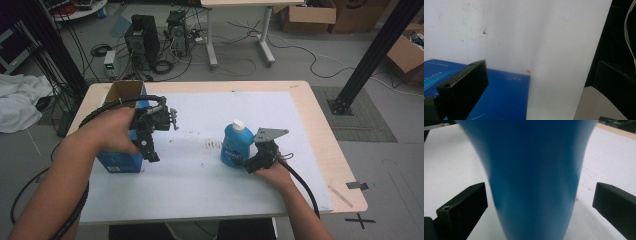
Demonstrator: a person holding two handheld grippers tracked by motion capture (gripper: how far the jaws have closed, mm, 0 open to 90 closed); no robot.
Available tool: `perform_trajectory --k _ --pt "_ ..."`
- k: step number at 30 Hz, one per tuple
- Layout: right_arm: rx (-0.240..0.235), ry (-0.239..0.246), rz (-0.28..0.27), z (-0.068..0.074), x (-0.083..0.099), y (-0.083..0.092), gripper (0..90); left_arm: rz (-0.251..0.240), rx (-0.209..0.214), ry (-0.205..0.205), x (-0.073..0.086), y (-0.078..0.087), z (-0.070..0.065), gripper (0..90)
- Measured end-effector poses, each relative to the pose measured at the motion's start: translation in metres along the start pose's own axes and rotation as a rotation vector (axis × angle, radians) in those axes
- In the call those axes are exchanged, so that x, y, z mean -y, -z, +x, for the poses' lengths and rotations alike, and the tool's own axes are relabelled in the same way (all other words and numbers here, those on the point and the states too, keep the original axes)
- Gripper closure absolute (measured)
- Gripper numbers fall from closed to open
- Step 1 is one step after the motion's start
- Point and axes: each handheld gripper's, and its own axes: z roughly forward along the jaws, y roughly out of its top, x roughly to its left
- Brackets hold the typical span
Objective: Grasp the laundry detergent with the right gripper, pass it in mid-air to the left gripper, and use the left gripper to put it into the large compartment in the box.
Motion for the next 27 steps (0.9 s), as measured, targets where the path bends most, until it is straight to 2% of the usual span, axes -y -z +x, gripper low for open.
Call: perform_trajectory --k 3,7,9,18,27 --pt "0.011 0.009 -0.013 0.0012 0.0000 -0.0022 1.6 -0.002 0.000 0.005 0.0016 0.0004 0.0002 0.0" --pt "0.017 0.013 -0.026 0.0012 0.0003 -0.0035 8.3 0.001 0.001 0.005 0.0028 -0.0006 0.0002 0.1" --pt "0.005 0.012 -0.030 0.0008 0.0008 -0.0038 11.8 0.001 0.002 0.006 0.0031 -0.0008 0.0002 0.1" --pt "0.020 0.019 -0.032 -0.0003 0.0018 -0.0028 17.1 0.002 0.002 0.004 0.0019 -0.0012 0.0017 0.0" --pt "0.009 0.016 -0.032 -0.0003 0.0025 -0.0032 23.9 0.011 0.003 0.001 -0.0014 -0.0007 0.0016 0.0"
